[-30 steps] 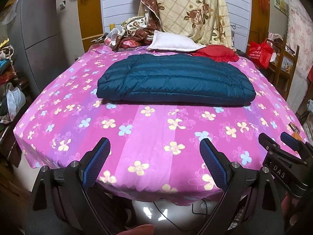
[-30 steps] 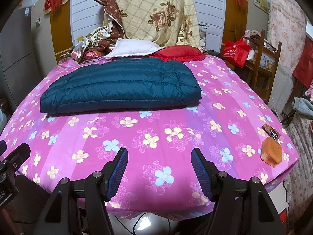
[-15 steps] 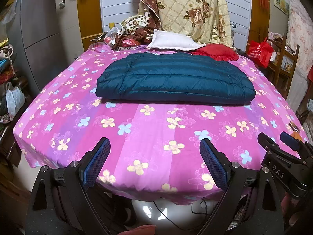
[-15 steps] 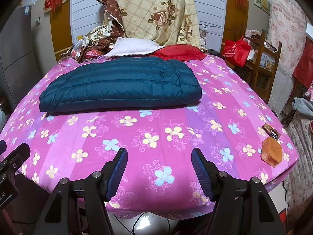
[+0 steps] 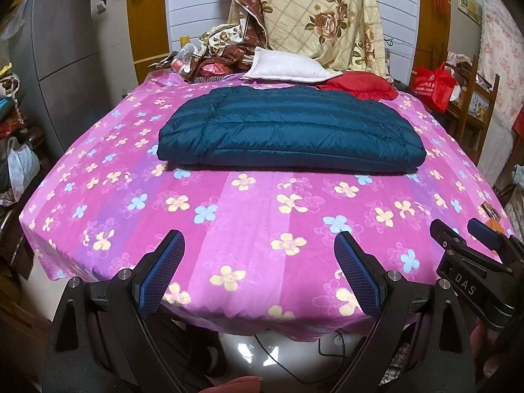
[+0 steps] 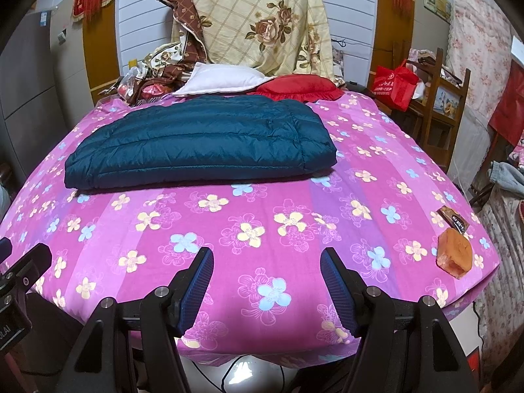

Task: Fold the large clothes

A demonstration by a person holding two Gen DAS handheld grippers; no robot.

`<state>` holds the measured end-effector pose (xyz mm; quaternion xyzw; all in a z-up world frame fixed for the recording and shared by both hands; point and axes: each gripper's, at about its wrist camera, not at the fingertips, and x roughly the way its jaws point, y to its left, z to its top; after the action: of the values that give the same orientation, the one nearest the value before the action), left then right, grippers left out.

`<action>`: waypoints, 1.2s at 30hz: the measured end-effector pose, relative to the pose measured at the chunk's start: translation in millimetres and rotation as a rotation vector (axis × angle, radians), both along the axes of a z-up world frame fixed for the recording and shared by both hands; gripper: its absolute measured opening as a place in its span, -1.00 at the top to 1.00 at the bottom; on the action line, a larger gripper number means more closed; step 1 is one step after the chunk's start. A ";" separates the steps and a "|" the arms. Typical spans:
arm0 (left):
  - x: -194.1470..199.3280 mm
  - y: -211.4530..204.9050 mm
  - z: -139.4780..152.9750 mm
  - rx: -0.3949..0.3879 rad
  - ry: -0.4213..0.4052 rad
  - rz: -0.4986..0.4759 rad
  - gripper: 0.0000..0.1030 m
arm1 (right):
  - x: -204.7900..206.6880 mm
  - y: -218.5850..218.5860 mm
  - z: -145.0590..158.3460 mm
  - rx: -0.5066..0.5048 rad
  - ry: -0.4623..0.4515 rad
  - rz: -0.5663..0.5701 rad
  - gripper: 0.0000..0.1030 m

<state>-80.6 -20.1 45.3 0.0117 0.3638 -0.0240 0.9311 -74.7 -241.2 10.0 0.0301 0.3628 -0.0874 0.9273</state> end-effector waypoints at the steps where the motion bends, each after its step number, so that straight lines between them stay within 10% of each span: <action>1: 0.1 0.0 0.1 0.001 0.000 0.000 -0.80 | -0.1 -0.4 -0.3 0.001 0.000 -0.001 -0.27; 36: -1.7 1.1 -2.9 0.023 0.001 -0.004 -0.80 | -4.6 6.9 8.0 -0.049 -0.043 -0.024 -0.28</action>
<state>-82.3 -18.9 42.4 0.0231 0.3646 -0.0216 0.9306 -79.3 -234.3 18.0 0.0134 0.3400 -0.1066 0.9343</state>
